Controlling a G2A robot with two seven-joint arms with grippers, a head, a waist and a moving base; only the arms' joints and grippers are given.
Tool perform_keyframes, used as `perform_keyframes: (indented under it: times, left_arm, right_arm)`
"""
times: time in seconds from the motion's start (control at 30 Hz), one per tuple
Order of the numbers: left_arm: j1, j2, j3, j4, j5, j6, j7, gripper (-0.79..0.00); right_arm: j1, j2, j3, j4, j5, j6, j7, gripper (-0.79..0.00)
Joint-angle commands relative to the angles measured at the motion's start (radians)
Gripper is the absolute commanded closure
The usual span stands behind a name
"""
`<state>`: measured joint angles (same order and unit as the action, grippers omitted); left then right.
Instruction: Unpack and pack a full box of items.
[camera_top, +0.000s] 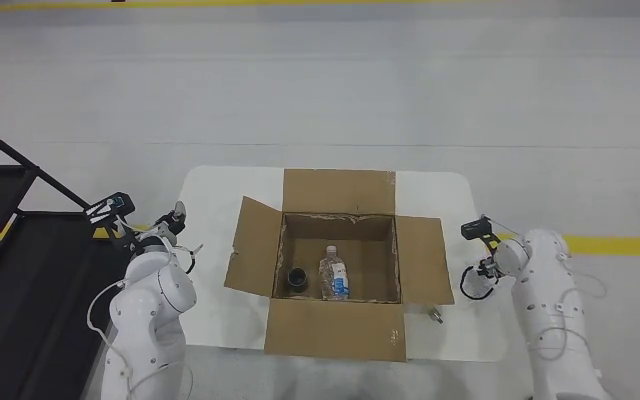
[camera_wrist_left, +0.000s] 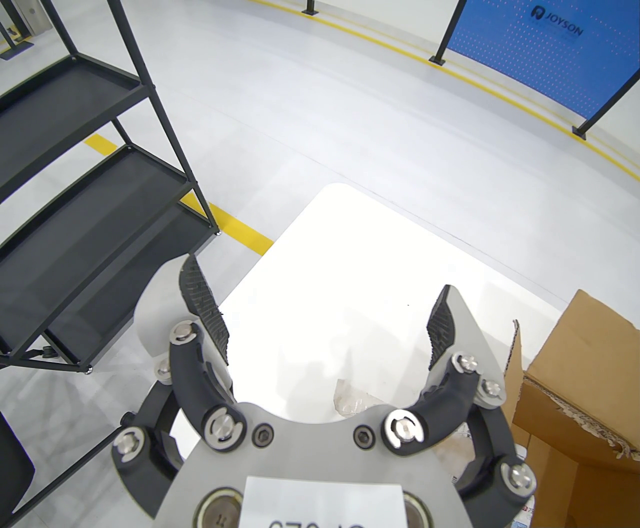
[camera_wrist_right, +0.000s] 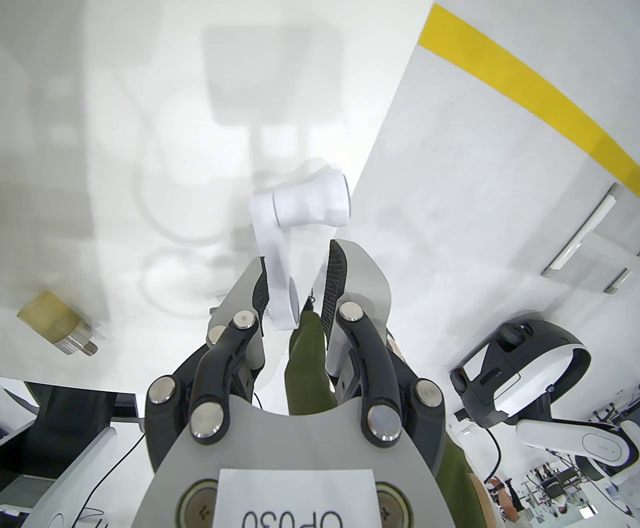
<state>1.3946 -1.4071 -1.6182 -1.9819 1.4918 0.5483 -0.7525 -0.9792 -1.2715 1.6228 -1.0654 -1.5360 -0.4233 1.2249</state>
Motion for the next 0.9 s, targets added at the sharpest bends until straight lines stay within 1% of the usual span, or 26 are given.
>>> perform_keyframes:
  times: [0.0,0.23,0.33,0.47,0.53,0.6,0.67,0.7,0.8,0.87]
  left_arm:
    - [0.0,0.0,0.0,0.0,0.0,0.0,0.0,-0.785]
    - [0.0,0.0,0.0,0.0,0.0,0.0,0.0,-0.785]
    - [0.0,0.0,0.0,0.0,0.0,0.0,0.0,-0.785]
    - [0.0,0.0,0.0,0.0,0.0,0.0,0.0,-0.785]
    - [0.0,0.0,0.0,0.0,0.0,0.0,0.0,-0.785]
    - [0.0,0.0,0.0,0.0,0.0,0.0,0.0,-0.785]
    - [0.0,0.0,0.0,0.0,0.0,0.0,0.0,-0.785]
    - [0.0,0.0,0.0,0.0,0.0,0.0,0.0,-0.785]
    - [0.0,0.0,0.0,0.0,0.0,0.0,0.0,-0.785]
    - [0.0,0.0,0.0,0.0,0.0,0.0,0.0,-0.785]
  right_arm:
    - [-0.002,0.001,-0.01,0.007,-0.005,0.004,-0.007,-0.252]
    - [0.007,0.007,-0.028,0.046,-0.015,0.019,-0.019,-0.252]
    - [0.014,0.008,-0.04,0.069,-0.016,0.021,-0.03,-0.265]
    - [0.027,0.008,-0.057,0.103,-0.015,0.024,-0.041,-0.259]
    - [0.036,0.008,-0.067,0.127,-0.016,0.031,-0.05,-0.243]
    - [0.045,0.008,-0.078,0.152,-0.018,0.035,-0.056,-0.219]
    - [0.054,0.008,-0.087,0.173,-0.016,0.036,-0.067,-0.157]
    - [0.06,0.008,-0.091,0.183,-0.016,0.035,-0.069,-0.148]
    - [0.07,0.008,-0.103,0.204,-0.025,0.048,-0.08,0.0]
    - [0.077,0.009,-0.108,0.213,-0.026,0.051,-0.085,0.0]
